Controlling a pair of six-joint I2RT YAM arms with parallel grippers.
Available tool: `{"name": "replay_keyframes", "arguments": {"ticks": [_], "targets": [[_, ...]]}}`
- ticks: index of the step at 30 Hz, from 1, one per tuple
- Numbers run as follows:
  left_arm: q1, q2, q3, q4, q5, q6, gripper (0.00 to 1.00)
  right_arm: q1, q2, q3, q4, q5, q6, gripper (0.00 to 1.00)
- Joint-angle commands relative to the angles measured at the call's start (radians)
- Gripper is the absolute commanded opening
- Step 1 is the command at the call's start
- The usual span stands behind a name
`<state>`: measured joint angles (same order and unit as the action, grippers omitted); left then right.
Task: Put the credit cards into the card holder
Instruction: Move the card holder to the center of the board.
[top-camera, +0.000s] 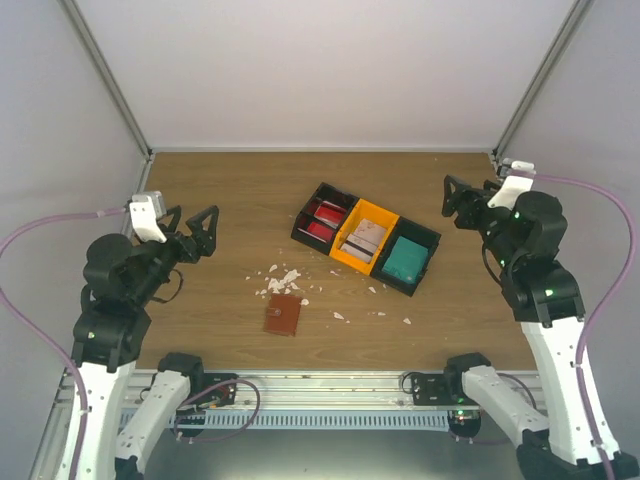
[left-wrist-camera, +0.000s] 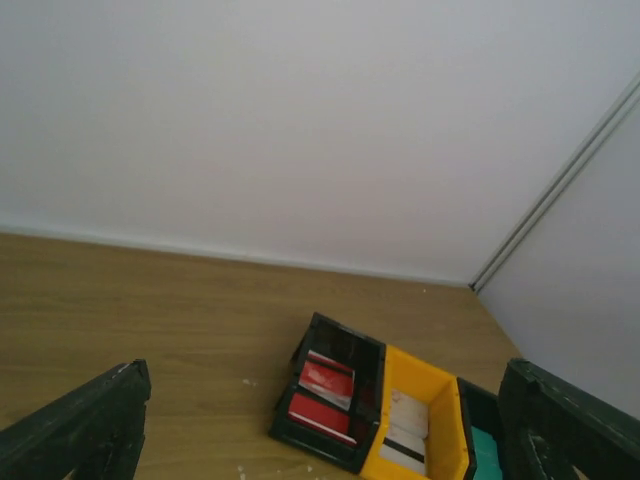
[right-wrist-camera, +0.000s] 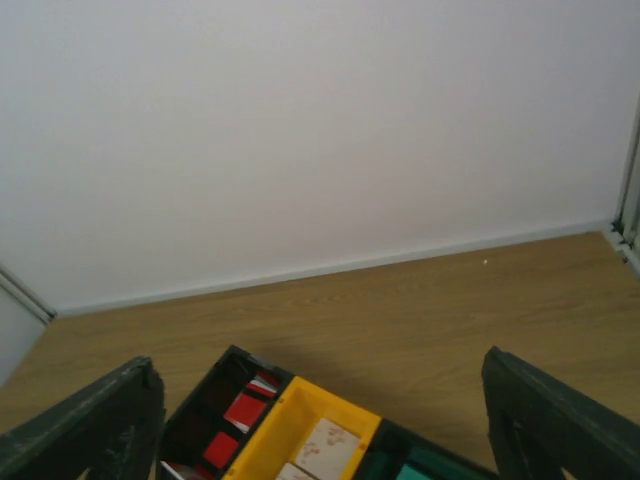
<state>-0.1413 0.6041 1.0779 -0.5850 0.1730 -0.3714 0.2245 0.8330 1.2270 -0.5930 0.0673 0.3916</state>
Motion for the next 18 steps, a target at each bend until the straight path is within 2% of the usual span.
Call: {"name": "replay_keyframes", "arguments": {"ticks": [1, 4, 7, 9, 13, 18], "targets": [[0.049, 0.018, -0.055, 0.086, 0.104, -0.023, 0.96, -0.102, -0.026, -0.054, 0.070, -0.165, 0.025, 0.90], [0.071, 0.036, -0.102, 0.112, 0.174, -0.028, 0.98, -0.151, -0.025, -0.112, 0.115, -0.258, 0.053, 0.95], [0.086, 0.058, -0.167, 0.173, 0.293, -0.038, 0.98, -0.182, 0.008, -0.178, 0.176, -0.391, 0.080, 0.94], [0.093, 0.068, -0.225, 0.236, 0.368, -0.064, 0.99, -0.145, 0.039, -0.230, 0.246, -0.448, 0.087, 0.93], [0.100, 0.090, -0.347, 0.335, 0.472, -0.121, 0.99, -0.013, 0.115, -0.309, 0.326, -0.381, 0.078, 0.94], [0.093, 0.135, -0.444, 0.314, 0.447, -0.148, 0.99, 0.196, 0.274, -0.356, 0.404, -0.329, 0.089, 0.94]]}}
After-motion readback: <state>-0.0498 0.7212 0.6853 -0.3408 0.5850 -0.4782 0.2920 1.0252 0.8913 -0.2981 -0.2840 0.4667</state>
